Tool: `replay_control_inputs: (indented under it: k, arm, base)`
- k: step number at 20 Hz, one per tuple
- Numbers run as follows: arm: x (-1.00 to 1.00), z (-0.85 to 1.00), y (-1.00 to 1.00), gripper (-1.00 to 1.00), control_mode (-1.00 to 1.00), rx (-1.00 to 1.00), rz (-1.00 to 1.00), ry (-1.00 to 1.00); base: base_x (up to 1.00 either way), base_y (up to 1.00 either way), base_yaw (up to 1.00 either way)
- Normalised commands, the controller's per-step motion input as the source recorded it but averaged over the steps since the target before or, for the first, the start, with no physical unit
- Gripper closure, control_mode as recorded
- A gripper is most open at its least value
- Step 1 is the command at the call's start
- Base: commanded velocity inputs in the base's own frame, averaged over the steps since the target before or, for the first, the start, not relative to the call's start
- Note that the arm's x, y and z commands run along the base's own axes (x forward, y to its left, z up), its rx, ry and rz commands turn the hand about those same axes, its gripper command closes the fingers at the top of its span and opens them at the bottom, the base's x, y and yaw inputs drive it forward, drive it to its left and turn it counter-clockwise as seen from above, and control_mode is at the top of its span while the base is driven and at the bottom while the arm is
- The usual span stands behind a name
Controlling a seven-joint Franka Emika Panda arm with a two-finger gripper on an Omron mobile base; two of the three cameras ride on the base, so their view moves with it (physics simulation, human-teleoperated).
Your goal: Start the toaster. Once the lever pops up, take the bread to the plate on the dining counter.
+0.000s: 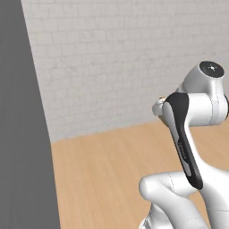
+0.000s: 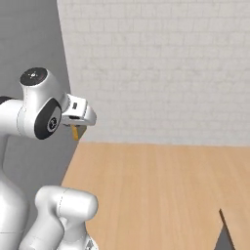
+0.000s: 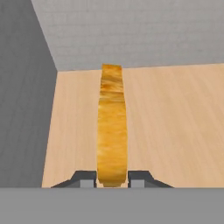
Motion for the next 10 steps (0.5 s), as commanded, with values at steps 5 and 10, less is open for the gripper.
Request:
replay_control_inputs:
  k: [5,10]
  arm:
    - [0.0,0.0,0.0,1.0,1.0,0.0,0.0,0.0]
    - [0.0,0.0,0.0,1.0,1.0,0.0,0.0,0.0]
  base:
    - [1.0,0.24,0.0]
    - [1.0,0.03,0.0]
